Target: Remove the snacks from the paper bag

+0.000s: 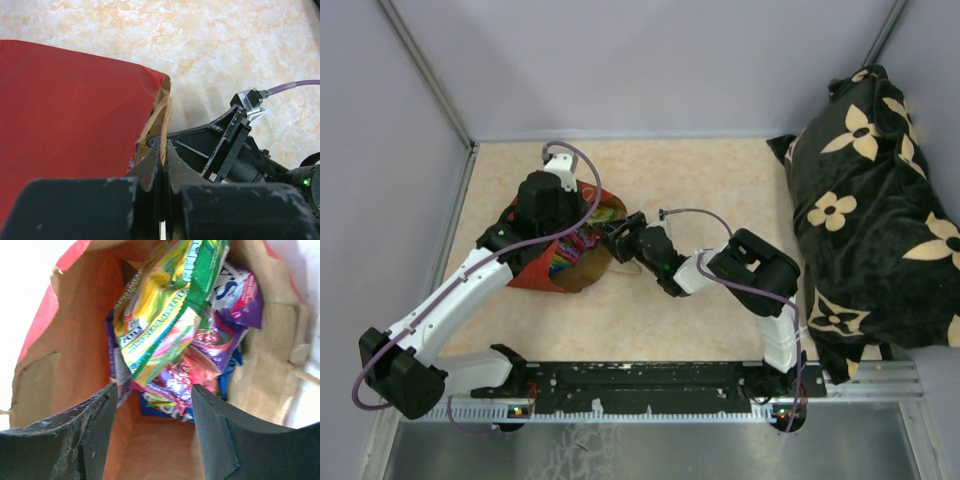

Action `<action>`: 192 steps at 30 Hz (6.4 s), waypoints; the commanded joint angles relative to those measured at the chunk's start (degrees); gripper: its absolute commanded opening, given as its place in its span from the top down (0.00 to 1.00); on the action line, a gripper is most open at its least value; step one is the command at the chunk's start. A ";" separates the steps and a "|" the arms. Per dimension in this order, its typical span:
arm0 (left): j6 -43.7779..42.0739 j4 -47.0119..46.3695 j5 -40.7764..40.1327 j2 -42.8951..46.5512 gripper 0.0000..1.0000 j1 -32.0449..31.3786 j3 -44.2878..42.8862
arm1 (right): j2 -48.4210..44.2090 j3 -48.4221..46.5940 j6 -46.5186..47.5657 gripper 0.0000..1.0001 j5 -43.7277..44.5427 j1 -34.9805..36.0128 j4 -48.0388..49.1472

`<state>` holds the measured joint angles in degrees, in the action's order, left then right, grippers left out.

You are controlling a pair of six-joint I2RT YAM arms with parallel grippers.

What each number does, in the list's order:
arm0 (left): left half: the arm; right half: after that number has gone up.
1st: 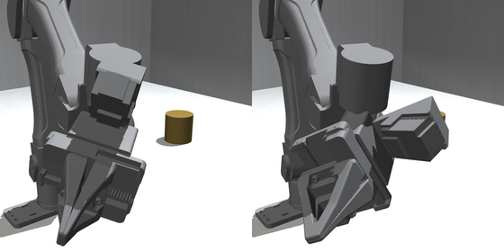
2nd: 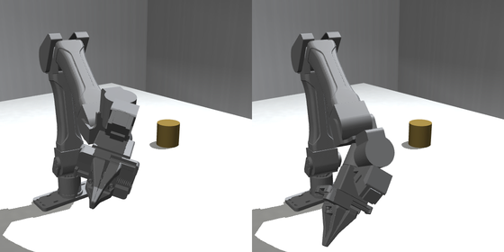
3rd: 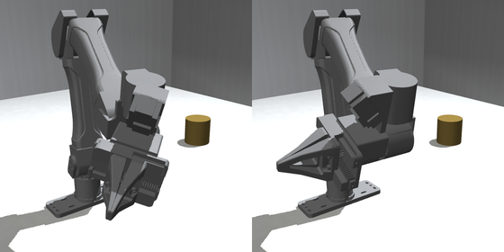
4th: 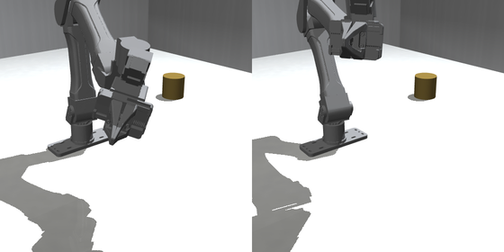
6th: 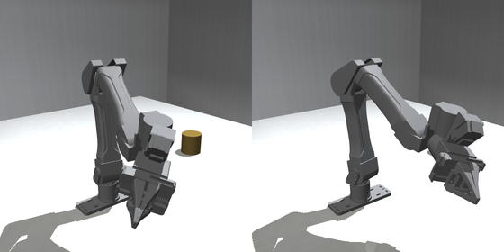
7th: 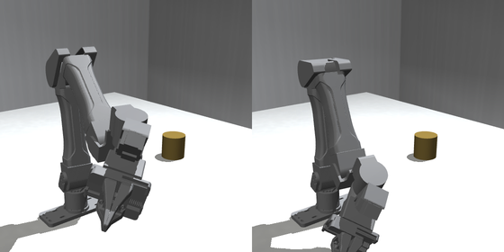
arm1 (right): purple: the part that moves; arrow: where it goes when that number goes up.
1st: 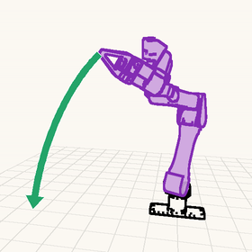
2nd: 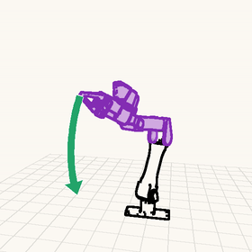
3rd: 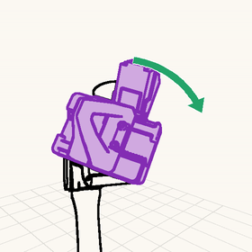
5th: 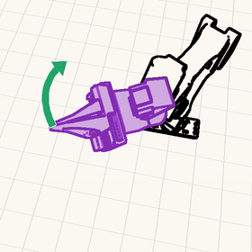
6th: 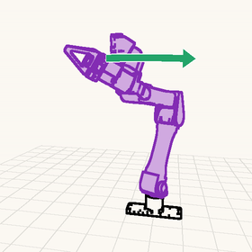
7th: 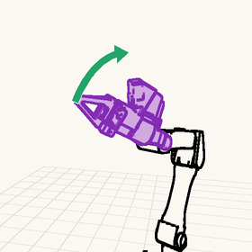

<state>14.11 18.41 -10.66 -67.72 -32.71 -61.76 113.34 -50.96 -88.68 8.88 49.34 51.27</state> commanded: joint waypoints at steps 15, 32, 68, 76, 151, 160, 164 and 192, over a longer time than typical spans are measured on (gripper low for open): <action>-0.68 -0.34 -0.05 1.19 1.00 -0.07 -0.73 | 8.48 -6.34 -25.36 0.52 -0.48 -1.52 8.68; -1.49 0.52 -1.60 0.75 1.00 -0.07 -1.47 | 9.31 -14.05 -18.95 1.00 -6.31 -3.46 4.09; -0.89 1.01 -8.48 -1.50 1.00 0.62 -3.96 | -52.22 10.44 24.57 1.00 -16.49 -24.82 -39.74; -0.84 2.50 -5.73 -3.94 1.00 0.69 -4.88 | -33.35 -7.58 36.43 1.00 -17.87 -42.91 -48.43; -1.89 5.74 -1.01 -2.93 1.00 0.84 -2.94 | 8.95 -55.31 80.72 0.48 -2.45 -49.12 -87.03; -2.02 6.89 -1.13 -2.05 1.00 0.80 -2.39 | 11.19 -51.78 79.38 0.63 -0.16 -49.60 -82.77; -2.26 7.31 -1.37 -1.43 1.00 0.77 -1.71 | 12.42 -51.95 79.24 0.80 -0.41 -50.08 -82.55; -2.42 8.68 -2.70 -0.94 1.00 0.81 -1.07 | -6.12 -63.06 90.20 1.00 7.47 -37.65 -88.13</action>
<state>11.97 27.07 -12.60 -69.95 -32.10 -63.40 118.28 -126.56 -2.46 12.64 2.94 -38.94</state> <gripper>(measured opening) 0.009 0.004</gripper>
